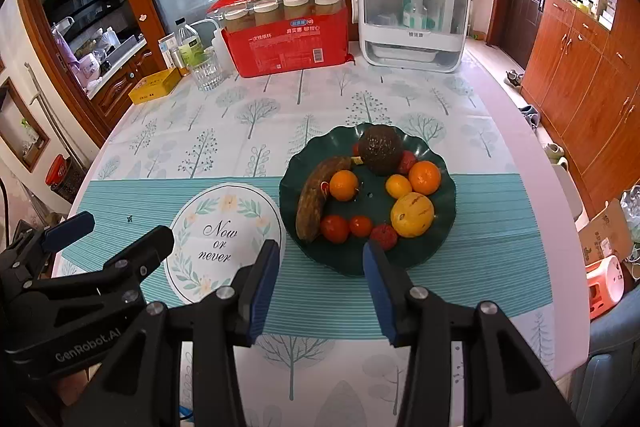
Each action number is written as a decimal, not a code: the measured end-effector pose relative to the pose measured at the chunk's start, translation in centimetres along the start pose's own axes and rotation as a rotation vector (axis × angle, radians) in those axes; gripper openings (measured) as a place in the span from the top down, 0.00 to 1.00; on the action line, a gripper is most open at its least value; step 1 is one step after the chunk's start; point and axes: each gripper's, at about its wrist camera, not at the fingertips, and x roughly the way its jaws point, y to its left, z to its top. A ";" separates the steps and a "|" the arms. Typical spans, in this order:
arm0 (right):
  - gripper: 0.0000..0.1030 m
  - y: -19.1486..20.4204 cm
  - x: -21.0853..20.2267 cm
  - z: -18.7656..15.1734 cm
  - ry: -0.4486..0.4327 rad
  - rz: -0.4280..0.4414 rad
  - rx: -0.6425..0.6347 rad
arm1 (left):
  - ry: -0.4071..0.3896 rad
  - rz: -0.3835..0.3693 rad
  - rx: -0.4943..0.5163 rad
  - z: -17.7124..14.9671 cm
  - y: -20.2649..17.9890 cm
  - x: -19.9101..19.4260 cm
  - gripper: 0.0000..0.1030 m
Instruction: Organize fruits
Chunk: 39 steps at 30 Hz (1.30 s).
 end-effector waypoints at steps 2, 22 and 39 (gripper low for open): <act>0.57 0.0 0.1 0.0 0.001 0.001 0.002 | 0.004 0.000 0.000 0.0 0.0 0.1 0.04; 0.57 0.0 0.6 -0.3 0.007 0.003 0.010 | 0.016 -0.005 0.010 -0.4 0.1 0.5 0.04; 0.57 0.8 0.6 -1.7 0.015 0.006 0.020 | 0.016 -0.007 0.009 -0.7 0.3 0.4 0.04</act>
